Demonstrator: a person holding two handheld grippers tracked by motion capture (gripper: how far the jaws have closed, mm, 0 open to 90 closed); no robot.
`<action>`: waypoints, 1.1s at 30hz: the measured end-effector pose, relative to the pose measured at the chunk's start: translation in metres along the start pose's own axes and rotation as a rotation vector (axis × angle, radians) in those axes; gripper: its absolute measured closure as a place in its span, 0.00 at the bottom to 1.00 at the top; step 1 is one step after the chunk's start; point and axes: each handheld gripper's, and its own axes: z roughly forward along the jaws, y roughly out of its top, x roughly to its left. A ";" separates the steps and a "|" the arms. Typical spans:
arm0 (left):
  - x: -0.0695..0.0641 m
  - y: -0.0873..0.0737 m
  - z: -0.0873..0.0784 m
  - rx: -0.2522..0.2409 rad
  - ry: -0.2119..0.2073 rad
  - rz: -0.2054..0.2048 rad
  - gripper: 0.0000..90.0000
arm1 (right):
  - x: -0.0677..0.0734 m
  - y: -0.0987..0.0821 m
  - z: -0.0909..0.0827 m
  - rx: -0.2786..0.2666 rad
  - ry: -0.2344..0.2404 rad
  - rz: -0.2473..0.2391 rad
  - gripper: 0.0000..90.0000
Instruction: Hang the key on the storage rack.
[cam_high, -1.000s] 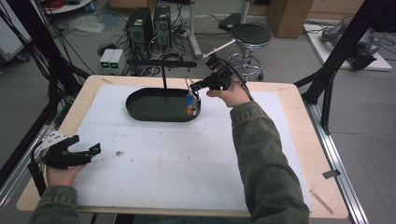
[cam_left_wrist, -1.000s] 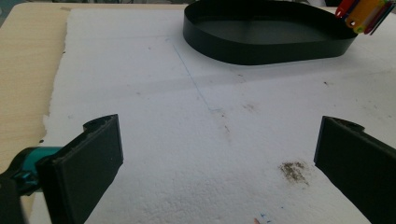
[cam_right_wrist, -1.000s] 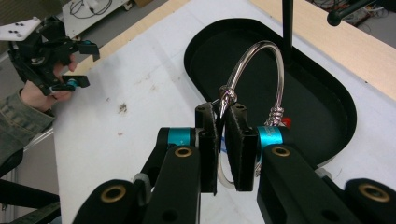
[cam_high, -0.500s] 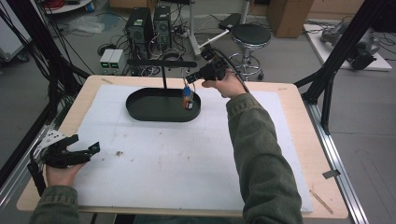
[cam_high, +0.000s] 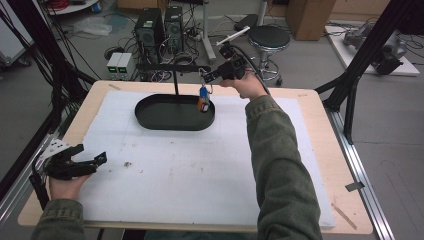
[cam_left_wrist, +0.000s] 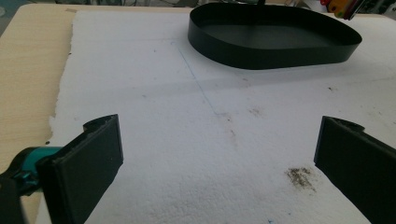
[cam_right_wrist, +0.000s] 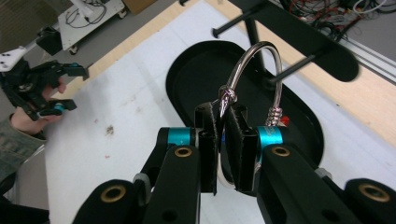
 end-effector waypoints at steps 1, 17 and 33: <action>0.000 0.000 0.000 0.001 0.000 0.000 0.02 | -0.002 0.000 0.000 -0.001 -0.003 -0.001 0.93; 0.000 0.000 0.002 -0.004 -0.004 -0.004 0.02 | -0.025 -0.002 0.000 -0.036 -0.037 0.062 0.92; 0.001 0.000 0.002 -0.010 -0.004 -0.012 0.02 | -0.027 0.002 0.010 -0.044 -0.115 0.047 0.96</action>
